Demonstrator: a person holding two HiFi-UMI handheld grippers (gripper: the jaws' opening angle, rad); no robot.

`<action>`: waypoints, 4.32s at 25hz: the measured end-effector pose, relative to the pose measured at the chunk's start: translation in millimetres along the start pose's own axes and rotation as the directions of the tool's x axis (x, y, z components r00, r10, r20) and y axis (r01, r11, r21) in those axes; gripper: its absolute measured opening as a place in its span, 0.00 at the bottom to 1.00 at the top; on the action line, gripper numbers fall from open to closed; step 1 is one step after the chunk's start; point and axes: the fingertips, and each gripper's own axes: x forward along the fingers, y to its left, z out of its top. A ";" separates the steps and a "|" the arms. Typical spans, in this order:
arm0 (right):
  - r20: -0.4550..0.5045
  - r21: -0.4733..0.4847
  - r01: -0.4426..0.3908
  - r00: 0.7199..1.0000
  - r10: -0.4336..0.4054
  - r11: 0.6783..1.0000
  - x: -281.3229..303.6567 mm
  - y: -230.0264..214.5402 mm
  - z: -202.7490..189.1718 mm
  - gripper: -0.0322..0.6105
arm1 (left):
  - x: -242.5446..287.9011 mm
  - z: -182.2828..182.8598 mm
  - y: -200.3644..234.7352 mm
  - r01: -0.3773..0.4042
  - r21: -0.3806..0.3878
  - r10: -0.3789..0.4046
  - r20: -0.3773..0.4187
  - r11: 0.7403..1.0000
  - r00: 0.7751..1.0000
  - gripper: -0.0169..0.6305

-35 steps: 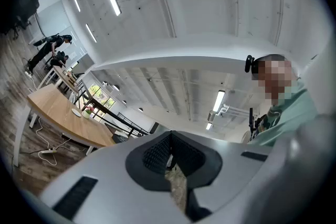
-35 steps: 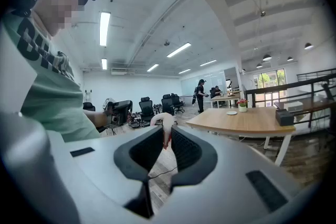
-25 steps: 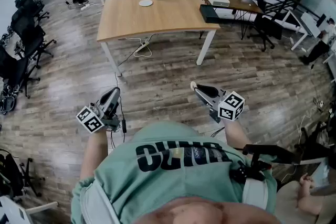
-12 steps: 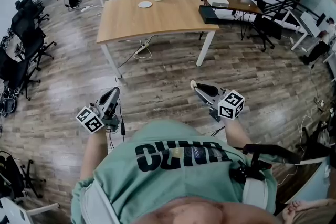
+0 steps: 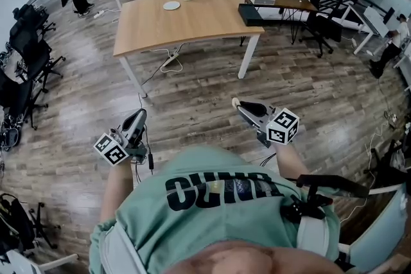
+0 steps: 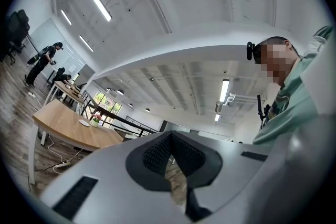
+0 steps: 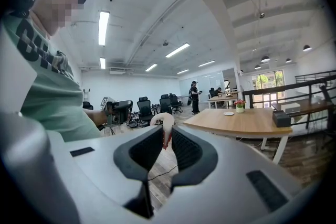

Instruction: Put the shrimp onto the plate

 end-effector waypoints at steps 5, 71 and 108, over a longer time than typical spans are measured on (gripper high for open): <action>-0.011 -0.005 -0.016 1.000 0.016 1.000 16.9 0.8 3.2 0.14 | -1.1 0.7 16.6 0.000 -0.021 0.000 0.000 1.000 1.000 0.02; -0.009 -0.015 -0.133 0.991 0.133 0.991 329.9 -256.7 102.0 0.14 | 141.2 107.0 335.2 -0.033 -0.007 0.034 0.046 0.999 0.998 0.02; -0.058 0.006 0.040 0.997 -0.040 0.999 491.7 -409.2 137.1 0.14 | 276.3 156.4 552.6 0.189 -0.062 -0.190 -0.025 0.980 0.981 0.02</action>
